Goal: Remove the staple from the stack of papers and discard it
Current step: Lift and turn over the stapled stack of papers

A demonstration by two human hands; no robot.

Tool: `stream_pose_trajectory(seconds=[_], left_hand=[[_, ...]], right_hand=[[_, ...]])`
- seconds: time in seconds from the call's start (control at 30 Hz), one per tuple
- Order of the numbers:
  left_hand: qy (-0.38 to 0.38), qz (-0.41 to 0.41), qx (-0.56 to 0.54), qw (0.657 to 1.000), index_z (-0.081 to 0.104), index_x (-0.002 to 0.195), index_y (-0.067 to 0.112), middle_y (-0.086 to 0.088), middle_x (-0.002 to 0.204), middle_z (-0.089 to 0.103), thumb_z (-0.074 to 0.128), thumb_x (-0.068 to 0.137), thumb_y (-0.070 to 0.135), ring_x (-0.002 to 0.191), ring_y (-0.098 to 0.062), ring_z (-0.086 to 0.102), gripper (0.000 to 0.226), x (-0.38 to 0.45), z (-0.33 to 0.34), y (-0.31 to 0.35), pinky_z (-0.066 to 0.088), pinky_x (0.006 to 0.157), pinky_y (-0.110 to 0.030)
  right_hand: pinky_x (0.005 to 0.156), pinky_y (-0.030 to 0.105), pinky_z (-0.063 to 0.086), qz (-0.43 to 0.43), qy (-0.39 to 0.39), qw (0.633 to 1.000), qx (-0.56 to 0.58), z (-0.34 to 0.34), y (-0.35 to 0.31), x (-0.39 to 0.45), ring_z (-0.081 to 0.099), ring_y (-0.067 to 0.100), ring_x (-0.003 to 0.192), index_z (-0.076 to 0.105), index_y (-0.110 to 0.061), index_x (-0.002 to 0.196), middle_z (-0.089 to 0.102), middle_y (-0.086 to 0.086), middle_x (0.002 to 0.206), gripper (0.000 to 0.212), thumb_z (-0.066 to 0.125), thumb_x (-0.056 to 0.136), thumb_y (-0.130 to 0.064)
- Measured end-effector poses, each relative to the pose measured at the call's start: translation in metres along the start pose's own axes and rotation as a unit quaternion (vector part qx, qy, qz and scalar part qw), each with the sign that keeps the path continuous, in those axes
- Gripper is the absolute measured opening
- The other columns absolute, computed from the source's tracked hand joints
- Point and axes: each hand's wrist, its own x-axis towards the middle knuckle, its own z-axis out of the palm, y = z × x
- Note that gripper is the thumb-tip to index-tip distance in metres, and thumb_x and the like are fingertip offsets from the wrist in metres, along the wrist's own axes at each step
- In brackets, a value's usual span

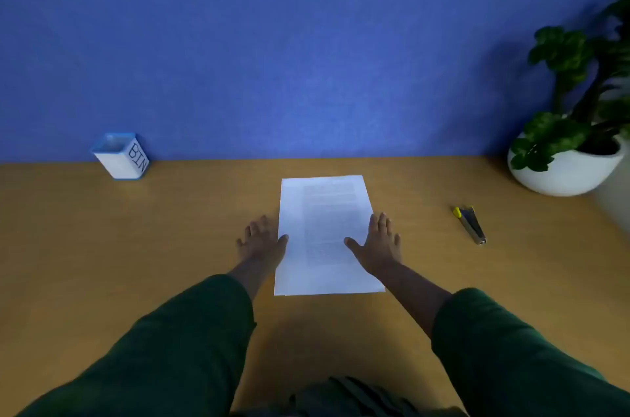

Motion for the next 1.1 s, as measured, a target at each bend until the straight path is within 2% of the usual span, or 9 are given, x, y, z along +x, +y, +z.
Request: stream_pose_trajectory(seconds=[0.1,0.2,0.4,0.5,0.67,0.8,0.9,1.0,1.1], left_hand=[[-0.004,-0.042,-0.066,0.997,0.003,0.151,0.015,-0.011,0.158,0.016,0.036,0.095,0.048,0.145,-0.030,0.016,0.073,0.001,0.001,0.011,0.021,0.114,-0.046],[0.004,-0.062,-0.118,0.991,0.008,0.150,0.012,-0.013,0.155,0.023,0.044,0.094,0.040,0.142,-0.031,0.022,0.073,-0.001,0.001,0.031,0.029,0.110,-0.045],[-0.008,-0.109,-0.168,0.980,0.012,0.148,0.012,-0.014,0.151,0.023,0.053,0.087,0.025,0.141,-0.032,0.017,0.074,0.002,0.004,0.057,0.038,0.100,-0.045],[-0.002,-0.128,-0.207,0.970,0.015,0.147,0.011,-0.015,0.150,0.022,0.054,0.084,0.017,0.140,-0.034,0.017,0.075,0.005,0.003,0.060,0.036,0.103,-0.044],[0.020,-0.159,-0.286,0.945,0.027,0.142,0.005,-0.019,0.141,0.035,0.053,0.083,0.007,0.126,-0.036,0.040,0.064,0.011,-0.004,0.059,0.044,0.097,-0.042],[0.005,-0.193,-0.394,0.899,0.052,0.122,-0.006,-0.020,0.121,0.058,0.057,0.085,0.007,0.108,-0.035,0.058,0.039,0.019,-0.014,0.055,0.051,0.090,-0.042],[-0.005,-0.184,-0.455,0.871,0.063,0.099,-0.009,-0.014,0.090,0.060,0.063,0.081,-0.001,0.069,-0.025,0.057,0.019,0.017,-0.022,0.051,0.047,0.061,-0.030],[0.000,-0.153,-0.450,0.880,0.060,0.077,0.004,-0.009,0.075,0.057,0.066,0.078,-0.004,0.058,-0.020,0.052,0.010,0.015,-0.026,0.046,0.042,0.051,-0.023],[0.048,-0.081,-0.415,0.905,0.056,0.061,0.005,-0.010,0.065,0.055,0.061,0.077,-0.002,0.063,-0.024,0.053,0.018,0.012,-0.032,0.048,0.040,0.058,-0.028]], right_hand=[[0.117,0.048,0.007,0.027,-0.033,0.999,-0.003,0.012,0.005,0.000,-0.001,0.026,0.146,0.003,-0.010,0.148,-0.001,0.011,0.159,0.087,0.041,0.088,-0.060],[0.118,0.047,0.005,0.016,-0.054,0.998,-0.037,0.028,0.010,-0.006,-0.005,0.026,0.146,0.001,-0.009,0.148,-0.004,0.012,0.159,0.093,0.041,0.086,-0.064],[0.118,0.046,0.000,-0.004,-0.032,0.997,-0.067,0.040,0.016,-0.009,-0.010,0.026,0.146,-0.006,-0.011,0.148,-0.011,0.010,0.158,0.097,0.036,0.084,-0.069],[0.118,0.046,-0.001,-0.004,-0.033,0.997,-0.067,0.039,0.016,-0.009,-0.011,0.026,0.146,-0.007,-0.011,0.148,-0.012,0.010,0.158,0.097,0.036,0.084,-0.070],[0.118,0.045,-0.002,-0.005,-0.034,0.997,-0.062,0.040,0.016,-0.010,-0.011,0.026,0.146,-0.008,-0.011,0.148,-0.012,0.011,0.158,0.097,0.036,0.084,-0.070],[0.118,0.045,-0.001,-0.002,-0.034,0.998,-0.061,0.037,0.014,-0.009,-0.010,0.026,0.146,-0.007,-0.012,0.148,-0.012,0.010,0.158,0.097,0.037,0.083,-0.070],[0.118,0.045,0.001,-0.003,-0.036,0.998,-0.060,0.035,0.015,-0.009,-0.008,0.027,0.146,-0.004,-0.012,0.149,-0.010,0.010,0.159,0.097,0.040,0.083,-0.068],[0.118,0.046,0.003,0.000,-0.069,0.997,-0.040,0.028,0.015,-0.005,-0.007,0.026,0.146,0.002,-0.011,0.149,-0.006,0.010,0.159,0.094,0.048,0.084,-0.062],[0.117,0.049,0.016,0.034,-0.080,0.992,0.093,0.009,0.009,0.006,0.011,0.027,0.145,0.018,-0.010,0.146,0.014,0.010,0.157,0.084,0.056,0.085,-0.052]])
